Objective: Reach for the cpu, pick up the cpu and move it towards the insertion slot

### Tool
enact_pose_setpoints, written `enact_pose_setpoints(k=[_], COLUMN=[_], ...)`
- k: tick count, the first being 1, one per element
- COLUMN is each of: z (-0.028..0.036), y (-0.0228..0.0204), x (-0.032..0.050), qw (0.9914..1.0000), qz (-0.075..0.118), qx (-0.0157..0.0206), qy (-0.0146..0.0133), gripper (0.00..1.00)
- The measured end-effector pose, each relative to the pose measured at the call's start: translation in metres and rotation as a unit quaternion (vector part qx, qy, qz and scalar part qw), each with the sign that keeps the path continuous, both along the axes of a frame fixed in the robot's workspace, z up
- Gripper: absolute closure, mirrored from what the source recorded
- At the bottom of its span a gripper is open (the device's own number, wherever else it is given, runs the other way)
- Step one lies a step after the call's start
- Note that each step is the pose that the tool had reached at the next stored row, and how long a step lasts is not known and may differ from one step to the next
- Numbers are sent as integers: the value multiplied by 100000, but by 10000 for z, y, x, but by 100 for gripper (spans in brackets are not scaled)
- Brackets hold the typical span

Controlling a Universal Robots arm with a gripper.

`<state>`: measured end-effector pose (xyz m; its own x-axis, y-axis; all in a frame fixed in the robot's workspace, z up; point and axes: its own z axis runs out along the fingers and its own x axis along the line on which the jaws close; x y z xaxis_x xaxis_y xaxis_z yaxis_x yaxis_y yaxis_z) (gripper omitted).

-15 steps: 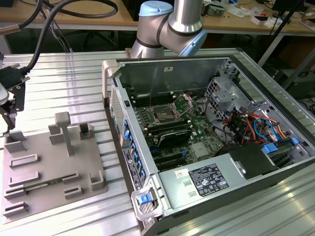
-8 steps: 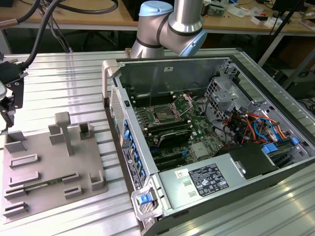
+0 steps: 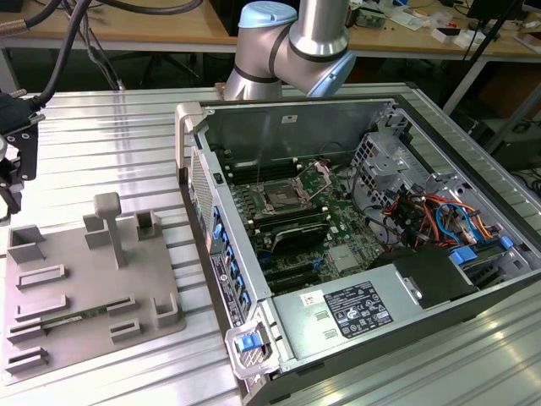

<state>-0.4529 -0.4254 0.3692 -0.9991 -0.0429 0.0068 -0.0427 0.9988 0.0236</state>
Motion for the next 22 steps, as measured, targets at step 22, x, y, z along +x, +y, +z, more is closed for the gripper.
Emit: enact_pose_setpoints(k=[22], z=[79], y=[0], x=[64], qw=[100000], qz=[0], qx=[21], qy=[6], gripper=[45])
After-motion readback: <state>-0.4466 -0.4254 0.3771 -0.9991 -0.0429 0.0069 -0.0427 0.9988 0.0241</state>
